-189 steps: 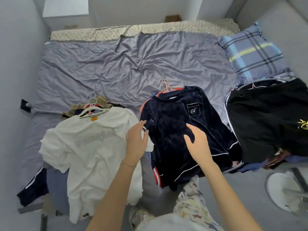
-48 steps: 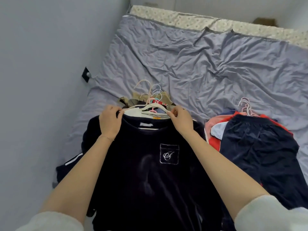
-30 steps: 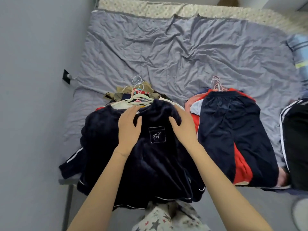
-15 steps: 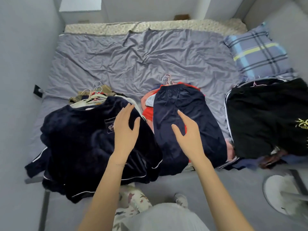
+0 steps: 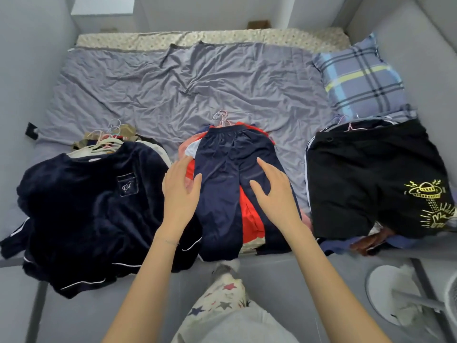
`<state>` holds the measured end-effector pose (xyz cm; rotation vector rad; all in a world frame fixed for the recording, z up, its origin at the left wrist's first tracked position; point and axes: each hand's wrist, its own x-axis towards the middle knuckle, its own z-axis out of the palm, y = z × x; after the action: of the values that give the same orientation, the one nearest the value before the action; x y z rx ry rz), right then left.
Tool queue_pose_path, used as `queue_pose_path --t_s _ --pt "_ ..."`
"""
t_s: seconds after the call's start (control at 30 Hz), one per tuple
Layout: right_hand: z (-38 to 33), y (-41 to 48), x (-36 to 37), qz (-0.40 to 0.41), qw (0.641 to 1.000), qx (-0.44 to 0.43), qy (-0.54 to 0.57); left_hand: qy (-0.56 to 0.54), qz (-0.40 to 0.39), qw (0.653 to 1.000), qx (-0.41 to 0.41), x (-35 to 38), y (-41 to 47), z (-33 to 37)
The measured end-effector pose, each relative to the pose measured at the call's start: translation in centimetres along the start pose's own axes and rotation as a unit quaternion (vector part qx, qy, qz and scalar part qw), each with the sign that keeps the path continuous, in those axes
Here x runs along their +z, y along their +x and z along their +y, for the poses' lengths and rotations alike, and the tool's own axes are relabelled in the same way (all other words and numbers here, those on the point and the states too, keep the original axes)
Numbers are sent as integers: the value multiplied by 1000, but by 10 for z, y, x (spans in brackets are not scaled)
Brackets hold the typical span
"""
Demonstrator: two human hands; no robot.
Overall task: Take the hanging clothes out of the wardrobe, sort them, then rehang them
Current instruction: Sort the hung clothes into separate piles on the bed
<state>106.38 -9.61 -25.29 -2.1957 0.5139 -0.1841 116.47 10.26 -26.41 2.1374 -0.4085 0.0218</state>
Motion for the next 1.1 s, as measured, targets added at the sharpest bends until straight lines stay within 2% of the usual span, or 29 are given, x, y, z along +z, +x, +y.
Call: queue_pose_path --t_s 0.37,0.5,0.8,0.93,1.1 --pt "68 165 24 -68 995 3 -74 -42 -34 993 -100 101 121 -67" --pt "101 234 53 -105 990 25 -87 -41 -72 994 -74 134 179 -106" --pt "209 354 138 -164 976 34 -143 52 -112 979 -162 237 250 -233" --pt "263 401 183 -200 958 1 -206 123 -169 968 -141 281 282 -292" --pt "304 442 215 -203 938 -36 -277 214 -153 953 -152 309 300 -333"
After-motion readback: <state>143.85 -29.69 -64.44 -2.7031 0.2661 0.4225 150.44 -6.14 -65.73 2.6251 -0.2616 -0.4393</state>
